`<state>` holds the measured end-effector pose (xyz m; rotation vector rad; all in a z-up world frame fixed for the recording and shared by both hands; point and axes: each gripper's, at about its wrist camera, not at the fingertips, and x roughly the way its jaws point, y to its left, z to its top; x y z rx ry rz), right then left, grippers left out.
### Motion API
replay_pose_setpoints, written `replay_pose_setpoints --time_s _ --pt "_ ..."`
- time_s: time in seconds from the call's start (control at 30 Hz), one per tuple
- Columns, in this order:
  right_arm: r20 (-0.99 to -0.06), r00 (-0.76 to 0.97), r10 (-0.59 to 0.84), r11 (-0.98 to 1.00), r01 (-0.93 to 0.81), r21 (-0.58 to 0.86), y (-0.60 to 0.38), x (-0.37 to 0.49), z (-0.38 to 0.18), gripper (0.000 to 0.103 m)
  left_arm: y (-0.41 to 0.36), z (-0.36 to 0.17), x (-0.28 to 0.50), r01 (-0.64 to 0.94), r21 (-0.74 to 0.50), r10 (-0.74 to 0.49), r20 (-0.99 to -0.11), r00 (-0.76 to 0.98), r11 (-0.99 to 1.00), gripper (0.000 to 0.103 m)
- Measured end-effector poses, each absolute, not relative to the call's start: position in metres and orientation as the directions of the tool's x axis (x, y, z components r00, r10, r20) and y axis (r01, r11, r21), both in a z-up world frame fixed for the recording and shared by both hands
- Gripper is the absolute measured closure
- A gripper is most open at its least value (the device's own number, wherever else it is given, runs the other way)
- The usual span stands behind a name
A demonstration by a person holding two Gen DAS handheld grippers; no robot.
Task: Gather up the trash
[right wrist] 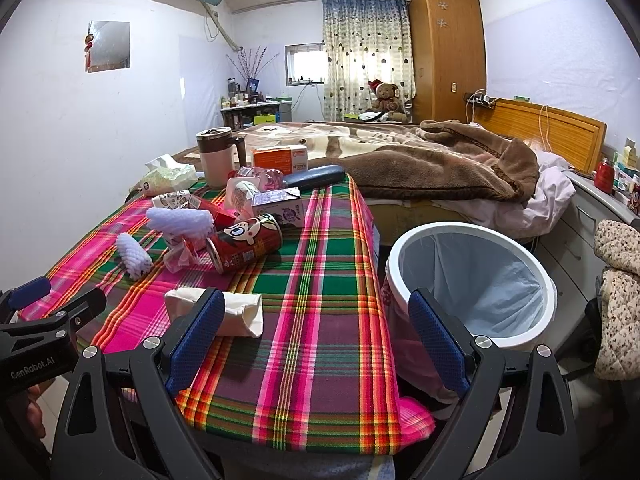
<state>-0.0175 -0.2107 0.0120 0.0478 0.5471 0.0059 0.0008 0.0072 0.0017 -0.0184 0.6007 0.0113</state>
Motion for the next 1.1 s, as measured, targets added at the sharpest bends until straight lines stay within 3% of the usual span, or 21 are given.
replay_pose_setpoints --time_s 0.53,1.1 --pt "-0.526 0.849 0.043 0.999 -0.024 0.042 -0.203 -0.012 0.009 0.008 0.024 -0.004 0.011 -0.024 -0.036 -0.002 -0.583 0.812 0.999 0.0" --pt "-0.604 0.734 0.309 0.941 -0.326 0.085 -0.163 0.018 -0.017 0.008 0.09 -0.022 0.079 -0.083 -0.143 -0.039 -0.686 0.726 0.986 0.001"
